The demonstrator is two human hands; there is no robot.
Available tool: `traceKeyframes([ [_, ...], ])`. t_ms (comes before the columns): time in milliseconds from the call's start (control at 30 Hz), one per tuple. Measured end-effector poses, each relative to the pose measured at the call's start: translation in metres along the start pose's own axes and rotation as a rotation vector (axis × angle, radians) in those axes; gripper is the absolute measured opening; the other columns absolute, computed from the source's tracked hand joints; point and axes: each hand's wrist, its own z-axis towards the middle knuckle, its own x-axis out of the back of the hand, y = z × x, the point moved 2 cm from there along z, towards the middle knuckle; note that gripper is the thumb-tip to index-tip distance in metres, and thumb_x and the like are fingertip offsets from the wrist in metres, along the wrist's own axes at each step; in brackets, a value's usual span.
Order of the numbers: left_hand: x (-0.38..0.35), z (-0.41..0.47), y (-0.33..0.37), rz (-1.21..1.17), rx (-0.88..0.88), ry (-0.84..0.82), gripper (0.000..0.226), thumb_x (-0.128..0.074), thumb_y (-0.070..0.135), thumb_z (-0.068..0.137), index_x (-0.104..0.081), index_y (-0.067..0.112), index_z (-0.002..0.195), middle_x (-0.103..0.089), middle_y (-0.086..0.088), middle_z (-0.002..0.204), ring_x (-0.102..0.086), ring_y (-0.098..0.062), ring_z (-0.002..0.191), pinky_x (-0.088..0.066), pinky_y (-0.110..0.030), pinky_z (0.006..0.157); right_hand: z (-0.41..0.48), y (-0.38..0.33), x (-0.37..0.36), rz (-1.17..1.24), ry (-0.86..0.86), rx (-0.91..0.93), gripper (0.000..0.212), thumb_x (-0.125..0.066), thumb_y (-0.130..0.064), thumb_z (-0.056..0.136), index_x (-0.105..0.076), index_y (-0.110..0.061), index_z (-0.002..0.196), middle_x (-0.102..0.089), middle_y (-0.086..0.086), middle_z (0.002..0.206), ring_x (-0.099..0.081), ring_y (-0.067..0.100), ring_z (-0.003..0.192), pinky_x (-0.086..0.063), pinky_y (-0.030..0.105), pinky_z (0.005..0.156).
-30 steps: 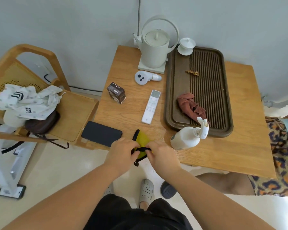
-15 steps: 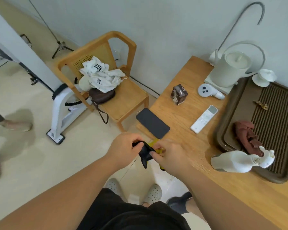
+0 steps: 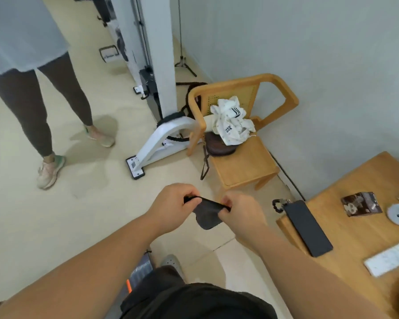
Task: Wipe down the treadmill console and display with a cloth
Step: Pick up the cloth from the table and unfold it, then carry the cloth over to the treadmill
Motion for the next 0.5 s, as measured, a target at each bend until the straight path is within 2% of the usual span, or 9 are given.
traceKeyframes([
  [100, 0.055, -0.009, -0.038, -0.078, 0.089, 0.115, 0.013, -0.065, 0.020, 0.094, -0.070, 0.024, 0.083, -0.062, 0.028, 0.064, -0.057, -0.001, 0.064, -0.041, -0.019, 0.064, 0.033, -0.057, -0.012, 0.033, -0.072, 0.091, 0.015, -0.063, -0.015, 0.080, -0.053, -0.025, 0.076, -0.055, -0.004, 0.067, -0.051, 0.022, 0.068, -0.030, 0.028, 0.050],
  [200, 0.107, -0.029, -0.079, -0.149, 0.185, 0.250, 0.013, -0.065, 0.019, 0.094, -0.070, 0.023, 0.083, -0.062, 0.029, 0.064, -0.057, 0.000, 0.062, -0.041, -0.015, 0.063, 0.061, -0.116, -0.027, 0.028, -0.166, 0.200, 0.013, -0.064, -0.016, 0.084, -0.054, -0.024, 0.080, -0.057, -0.005, 0.071, -0.051, 0.016, 0.066, -0.035, 0.028, 0.053],
  [267, 0.136, -0.046, -0.109, -0.205, 0.261, 0.351, 0.014, -0.065, 0.018, 0.095, -0.070, 0.022, 0.082, -0.062, 0.028, 0.063, -0.057, 0.001, 0.062, -0.041, -0.013, 0.061, 0.079, -0.156, -0.038, -0.029, -0.231, 0.300, 0.007, -0.064, -0.016, 0.088, -0.060, -0.022, 0.086, -0.063, -0.006, 0.079, -0.055, 0.014, 0.073, -0.042, 0.027, 0.061],
  [367, 0.167, -0.078, -0.155, -0.306, 0.414, 0.512, 0.016, -0.063, 0.017, 0.095, -0.068, 0.021, 0.080, -0.061, 0.025, 0.059, -0.055, 0.001, 0.059, -0.039, -0.011, 0.058, 0.111, -0.213, -0.060, -0.154, -0.330, 0.480, 0.005, -0.066, -0.020, 0.092, -0.066, -0.021, 0.087, -0.064, -0.005, 0.086, -0.058, 0.016, 0.084, -0.051, 0.036, 0.076],
  [433, 0.180, -0.102, -0.179, -0.366, 0.516, 0.616, 0.016, -0.062, 0.016, 0.095, -0.068, 0.019, 0.080, -0.062, 0.021, 0.057, -0.054, -0.001, 0.056, -0.038, -0.012, 0.056, 0.130, -0.253, -0.078, -0.233, -0.420, 0.574, 0.010, -0.066, -0.018, 0.091, -0.064, -0.026, 0.086, -0.063, -0.008, 0.087, -0.058, 0.015, 0.084, -0.049, 0.032, 0.073],
  [500, 0.190, -0.124, -0.200, -0.418, 0.611, 0.731, 0.017, -0.062, 0.015, 0.095, -0.067, 0.018, 0.079, -0.066, 0.009, 0.060, -0.058, -0.012, 0.054, -0.041, -0.019, 0.054, 0.149, -0.293, -0.100, -0.314, -0.487, 0.637, 0.014, -0.063, -0.015, 0.090, -0.064, -0.029, 0.087, -0.063, -0.011, 0.086, -0.057, 0.011, 0.078, -0.043, 0.025, 0.064],
])
